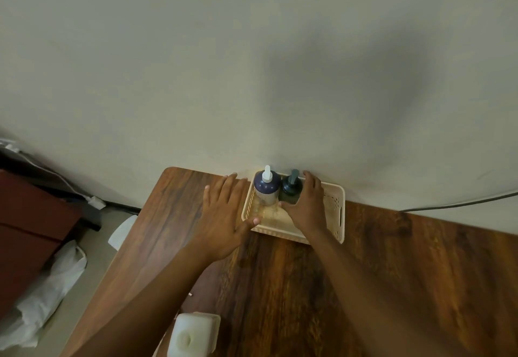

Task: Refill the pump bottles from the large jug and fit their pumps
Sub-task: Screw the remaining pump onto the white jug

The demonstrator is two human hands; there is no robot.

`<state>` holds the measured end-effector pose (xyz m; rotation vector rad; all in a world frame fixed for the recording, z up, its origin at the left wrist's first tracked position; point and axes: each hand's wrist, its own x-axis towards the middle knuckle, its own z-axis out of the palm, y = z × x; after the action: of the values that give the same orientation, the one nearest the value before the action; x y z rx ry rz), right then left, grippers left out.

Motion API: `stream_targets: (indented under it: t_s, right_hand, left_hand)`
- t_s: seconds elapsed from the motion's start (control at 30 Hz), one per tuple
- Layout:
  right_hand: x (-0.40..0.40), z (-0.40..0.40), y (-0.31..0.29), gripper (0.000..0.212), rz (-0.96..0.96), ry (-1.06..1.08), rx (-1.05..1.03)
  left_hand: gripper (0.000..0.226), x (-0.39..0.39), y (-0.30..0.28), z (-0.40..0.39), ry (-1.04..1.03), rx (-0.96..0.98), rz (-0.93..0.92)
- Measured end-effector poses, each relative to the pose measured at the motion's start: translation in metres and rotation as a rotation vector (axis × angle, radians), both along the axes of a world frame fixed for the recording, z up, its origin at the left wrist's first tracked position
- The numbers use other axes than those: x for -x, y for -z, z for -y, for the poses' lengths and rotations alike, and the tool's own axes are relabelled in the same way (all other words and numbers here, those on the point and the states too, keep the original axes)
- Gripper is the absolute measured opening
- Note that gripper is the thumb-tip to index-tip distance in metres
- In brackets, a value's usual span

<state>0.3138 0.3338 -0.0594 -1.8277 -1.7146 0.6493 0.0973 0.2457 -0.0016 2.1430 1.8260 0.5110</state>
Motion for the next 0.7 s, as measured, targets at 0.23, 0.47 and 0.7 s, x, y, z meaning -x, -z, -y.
stream_targets:
  t_s: [0.23, 0.47, 0.7]
  right_hand:
    - [0.004, 0.057, -0.032, 0.104, -0.113, -0.054, -0.052]
    - [0.041, 0.160, -0.057, 0.123, -0.182, -0.329, 0.210]
    - [0.075, 0.232, -0.051, 0.136, -0.141, -0.634, 0.410]
  left_hand:
    - [0.096, 0.023, -0.003, 0.029, -0.040, 0.047, -0.064]
    - [0.097, 0.057, -0.018, 0.088, -0.138, 0.201, -0.034]
    - [0.092, 0.093, -0.007, 0.146, -0.215, 0.315, 0.031]
